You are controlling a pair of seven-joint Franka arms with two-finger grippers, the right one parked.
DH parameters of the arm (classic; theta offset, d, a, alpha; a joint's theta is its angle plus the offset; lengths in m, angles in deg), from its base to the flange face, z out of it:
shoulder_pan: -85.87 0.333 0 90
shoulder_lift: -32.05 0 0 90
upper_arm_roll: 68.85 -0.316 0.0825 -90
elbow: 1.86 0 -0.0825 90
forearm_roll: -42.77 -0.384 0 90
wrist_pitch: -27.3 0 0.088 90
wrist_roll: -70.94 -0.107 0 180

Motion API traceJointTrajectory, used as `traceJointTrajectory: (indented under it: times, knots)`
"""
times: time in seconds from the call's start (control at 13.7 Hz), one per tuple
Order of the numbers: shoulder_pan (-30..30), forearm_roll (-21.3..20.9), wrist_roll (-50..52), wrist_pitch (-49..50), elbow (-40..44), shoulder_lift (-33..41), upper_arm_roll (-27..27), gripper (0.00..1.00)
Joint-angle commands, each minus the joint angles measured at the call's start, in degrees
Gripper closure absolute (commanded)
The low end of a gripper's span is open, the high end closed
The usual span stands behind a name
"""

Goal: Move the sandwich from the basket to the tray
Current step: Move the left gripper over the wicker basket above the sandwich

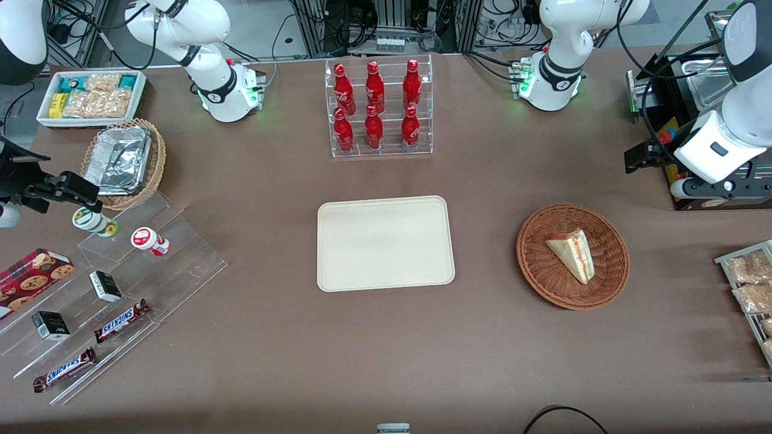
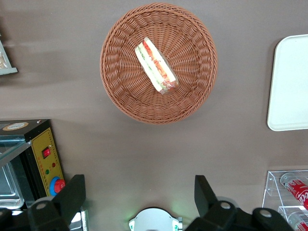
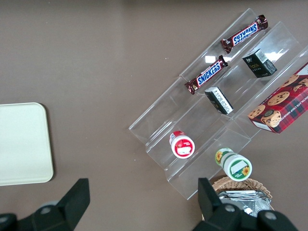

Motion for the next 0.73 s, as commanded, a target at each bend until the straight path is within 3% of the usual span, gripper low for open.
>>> traceJointTrajectory:
  times: [0.0, 0.29, 0.66]
  knots:
    - [-0.1, 0.8, 0.6, 0.3, -0.4, 1.4, 0.1, 0.0]
    - [0.1, 0.7, 0.3, -1.2, -1.5, 0.8, 0.0, 0.0]
    - [0.3, 1.1, 0.3, -8.8, -9.4, 0.8, 0.0, 0.0]
